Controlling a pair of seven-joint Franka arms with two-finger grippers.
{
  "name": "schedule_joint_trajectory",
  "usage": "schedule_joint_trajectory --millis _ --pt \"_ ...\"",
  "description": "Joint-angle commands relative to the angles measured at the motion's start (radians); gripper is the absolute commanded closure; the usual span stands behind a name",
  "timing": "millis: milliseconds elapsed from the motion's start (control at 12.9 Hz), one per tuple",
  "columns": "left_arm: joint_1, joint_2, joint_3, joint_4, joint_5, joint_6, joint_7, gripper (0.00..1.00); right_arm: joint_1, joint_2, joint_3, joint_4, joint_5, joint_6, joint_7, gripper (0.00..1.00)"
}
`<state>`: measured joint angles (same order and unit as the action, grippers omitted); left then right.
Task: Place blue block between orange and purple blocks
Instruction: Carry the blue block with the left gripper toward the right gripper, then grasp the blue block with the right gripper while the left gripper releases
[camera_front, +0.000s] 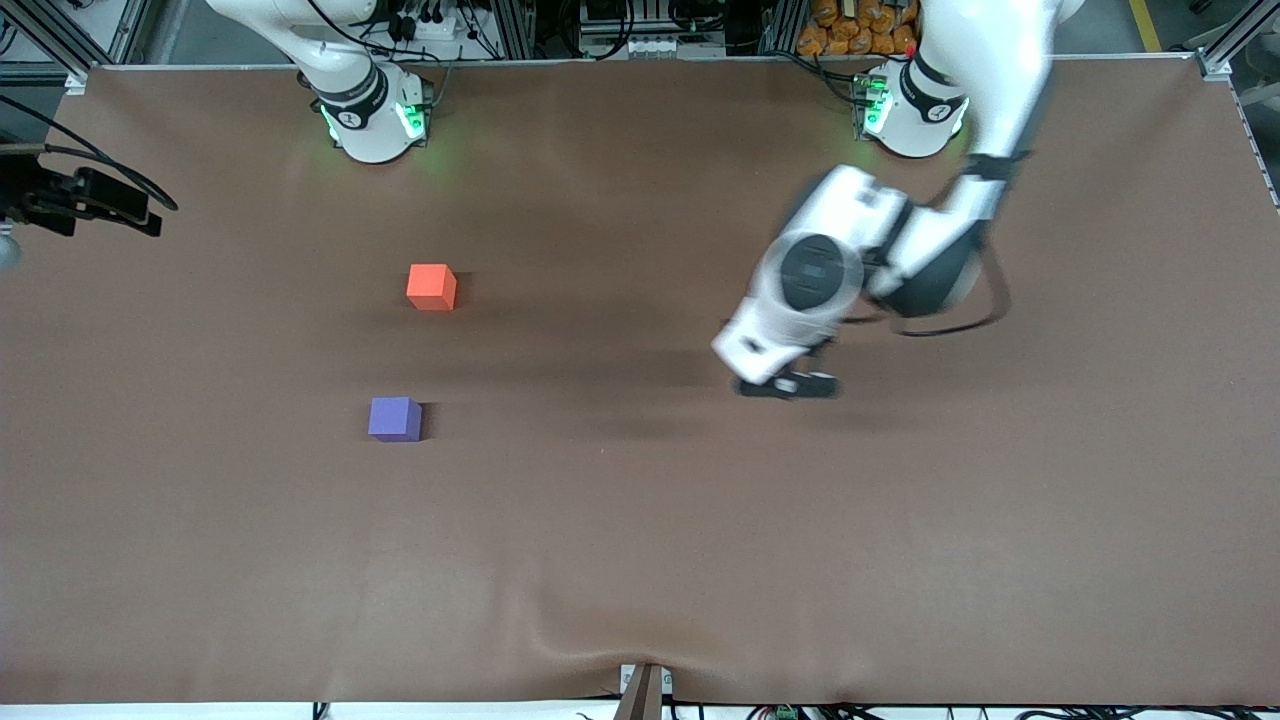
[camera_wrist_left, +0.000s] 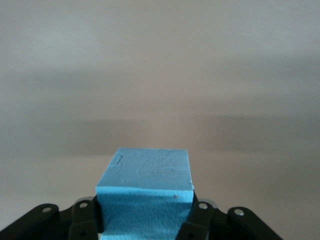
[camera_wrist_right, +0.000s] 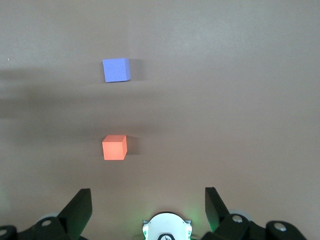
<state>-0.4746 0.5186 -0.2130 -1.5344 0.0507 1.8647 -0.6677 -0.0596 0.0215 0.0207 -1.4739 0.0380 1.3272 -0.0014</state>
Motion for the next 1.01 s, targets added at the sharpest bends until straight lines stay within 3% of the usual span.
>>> schedule_joint_trajectory --millis 0,309,541,619,696,773,928 --pt "-0.129 0.148 0.011 0.167 -0.011 0.008 -0.117 0.99 0.000 0.003 0.002 0.010 0.017 0.001 0.001 0.00" --pt "-0.320 0.274 0.037 0.197 -0.005 0.216 -0.263 0.99 0.004 0.139 0.002 0.014 0.019 0.003 -0.015 0.00" --pt "-0.458 0.339 0.153 0.198 -0.003 0.349 -0.289 0.99 0.046 0.158 0.004 0.008 0.020 0.023 -0.012 0.00" --pt "-0.479 0.356 0.174 0.197 -0.003 0.366 -0.294 0.88 0.047 0.175 0.004 -0.008 0.019 0.050 -0.008 0.00" --pt "-0.481 0.357 0.175 0.195 -0.005 0.366 -0.297 0.30 0.043 0.179 0.004 -0.041 0.025 0.075 -0.005 0.00" --pt "-0.484 0.344 0.176 0.194 -0.003 0.363 -0.296 0.00 0.041 0.178 0.002 -0.081 0.055 0.104 -0.003 0.00" --pt "-0.502 0.293 0.178 0.191 0.001 0.300 -0.296 0.00 0.041 0.169 0.002 -0.140 0.085 0.133 0.027 0.00"
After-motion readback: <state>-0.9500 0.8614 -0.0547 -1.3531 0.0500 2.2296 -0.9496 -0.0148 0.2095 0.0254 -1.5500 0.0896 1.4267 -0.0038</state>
